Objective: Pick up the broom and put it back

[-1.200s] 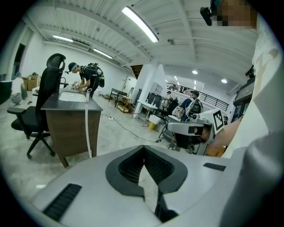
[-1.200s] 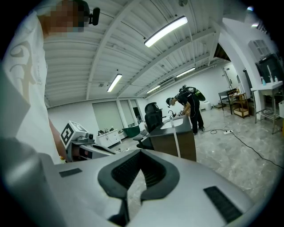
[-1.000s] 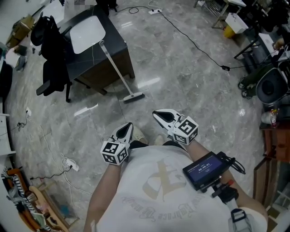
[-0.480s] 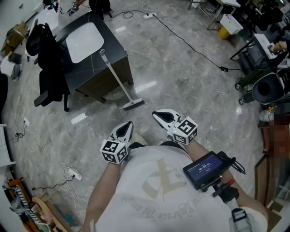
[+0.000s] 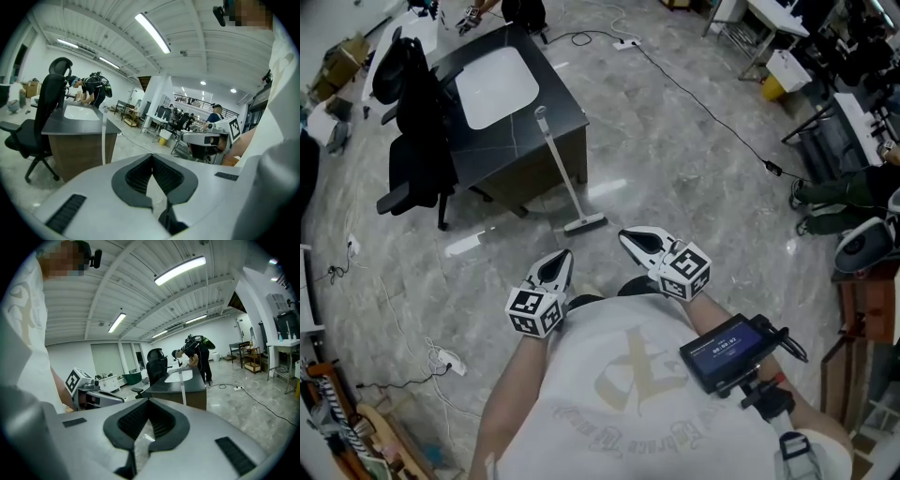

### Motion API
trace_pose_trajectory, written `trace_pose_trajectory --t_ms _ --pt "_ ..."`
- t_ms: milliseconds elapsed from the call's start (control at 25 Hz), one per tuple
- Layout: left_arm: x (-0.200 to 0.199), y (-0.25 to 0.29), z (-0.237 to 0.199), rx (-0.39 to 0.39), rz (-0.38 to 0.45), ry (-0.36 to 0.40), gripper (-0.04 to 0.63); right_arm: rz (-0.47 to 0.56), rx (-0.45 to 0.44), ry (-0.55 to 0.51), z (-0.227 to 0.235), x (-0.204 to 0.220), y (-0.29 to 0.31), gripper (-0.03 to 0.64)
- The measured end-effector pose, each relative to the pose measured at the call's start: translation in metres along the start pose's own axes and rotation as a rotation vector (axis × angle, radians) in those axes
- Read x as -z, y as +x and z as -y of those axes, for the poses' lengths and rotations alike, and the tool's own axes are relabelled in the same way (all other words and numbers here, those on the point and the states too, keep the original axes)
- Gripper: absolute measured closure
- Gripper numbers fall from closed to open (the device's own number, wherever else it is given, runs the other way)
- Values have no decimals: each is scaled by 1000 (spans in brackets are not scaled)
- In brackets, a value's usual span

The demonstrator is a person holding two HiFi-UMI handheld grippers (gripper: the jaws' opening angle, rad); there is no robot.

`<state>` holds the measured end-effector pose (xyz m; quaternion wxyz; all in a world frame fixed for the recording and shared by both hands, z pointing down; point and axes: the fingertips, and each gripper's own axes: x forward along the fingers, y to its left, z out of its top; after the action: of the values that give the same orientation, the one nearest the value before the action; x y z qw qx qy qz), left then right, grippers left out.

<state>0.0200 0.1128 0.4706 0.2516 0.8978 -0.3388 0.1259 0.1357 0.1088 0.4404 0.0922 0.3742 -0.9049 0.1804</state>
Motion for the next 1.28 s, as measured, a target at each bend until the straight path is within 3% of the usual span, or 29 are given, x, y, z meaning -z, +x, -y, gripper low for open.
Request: trace_pose_trajectory --t_ms 720,1280 --pt "6 -28 -73 -170 37 -98 583 -70 -119 -5 6 -5 89 600" --pt "-14 25 -98 -182 26 -152 583 -195 -41 -1 85 4 118 600"
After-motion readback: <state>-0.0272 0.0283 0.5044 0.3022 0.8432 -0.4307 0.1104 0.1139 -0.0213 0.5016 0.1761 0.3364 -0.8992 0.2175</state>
